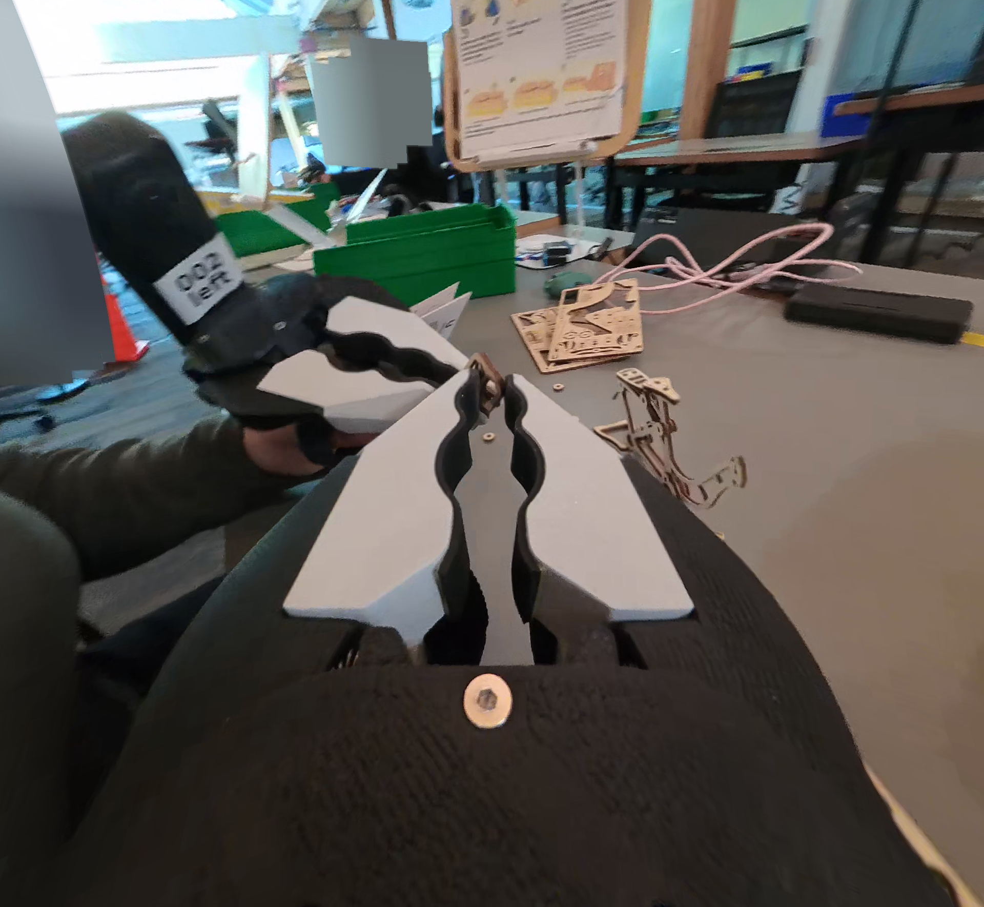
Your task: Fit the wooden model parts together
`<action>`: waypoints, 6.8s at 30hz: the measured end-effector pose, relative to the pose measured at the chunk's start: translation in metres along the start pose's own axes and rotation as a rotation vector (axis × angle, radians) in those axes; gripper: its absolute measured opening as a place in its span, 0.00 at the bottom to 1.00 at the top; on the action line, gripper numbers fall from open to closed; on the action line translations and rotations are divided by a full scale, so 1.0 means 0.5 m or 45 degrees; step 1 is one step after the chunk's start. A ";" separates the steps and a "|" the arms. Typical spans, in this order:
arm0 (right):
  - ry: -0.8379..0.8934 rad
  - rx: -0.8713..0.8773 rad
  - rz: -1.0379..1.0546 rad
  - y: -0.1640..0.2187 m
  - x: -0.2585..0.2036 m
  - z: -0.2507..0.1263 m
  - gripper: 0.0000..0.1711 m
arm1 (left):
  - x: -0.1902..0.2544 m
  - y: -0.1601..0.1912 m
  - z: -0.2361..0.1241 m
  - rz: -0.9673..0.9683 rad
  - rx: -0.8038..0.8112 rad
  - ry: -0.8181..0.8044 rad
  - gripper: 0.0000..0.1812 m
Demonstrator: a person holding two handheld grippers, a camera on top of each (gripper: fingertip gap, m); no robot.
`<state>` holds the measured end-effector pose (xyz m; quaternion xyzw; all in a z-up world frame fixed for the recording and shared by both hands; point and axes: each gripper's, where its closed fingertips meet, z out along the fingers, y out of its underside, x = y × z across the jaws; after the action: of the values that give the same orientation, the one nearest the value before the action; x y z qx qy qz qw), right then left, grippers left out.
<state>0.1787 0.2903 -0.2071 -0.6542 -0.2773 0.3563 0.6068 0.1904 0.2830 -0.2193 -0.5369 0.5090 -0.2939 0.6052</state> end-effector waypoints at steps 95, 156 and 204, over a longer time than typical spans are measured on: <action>1.023 -0.208 -0.523 -0.160 0.300 -0.235 0.21 | 0.078 -0.074 -0.048 0.282 0.329 -0.076 0.00; -0.411 -0.545 -0.424 0.045 -0.310 0.453 0.14 | -0.383 0.243 -0.683 -0.508 -0.590 -1.120 0.00; -0.311 -0.310 -0.398 -0.076 -0.406 0.412 0.20 | -0.392 0.186 -0.672 -0.478 -0.498 -1.219 0.13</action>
<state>-0.1044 0.2557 -0.1450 -0.6238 -0.4875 0.2985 0.5330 -0.2008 0.3653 -0.2171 -0.7947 0.1175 -0.0195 0.5952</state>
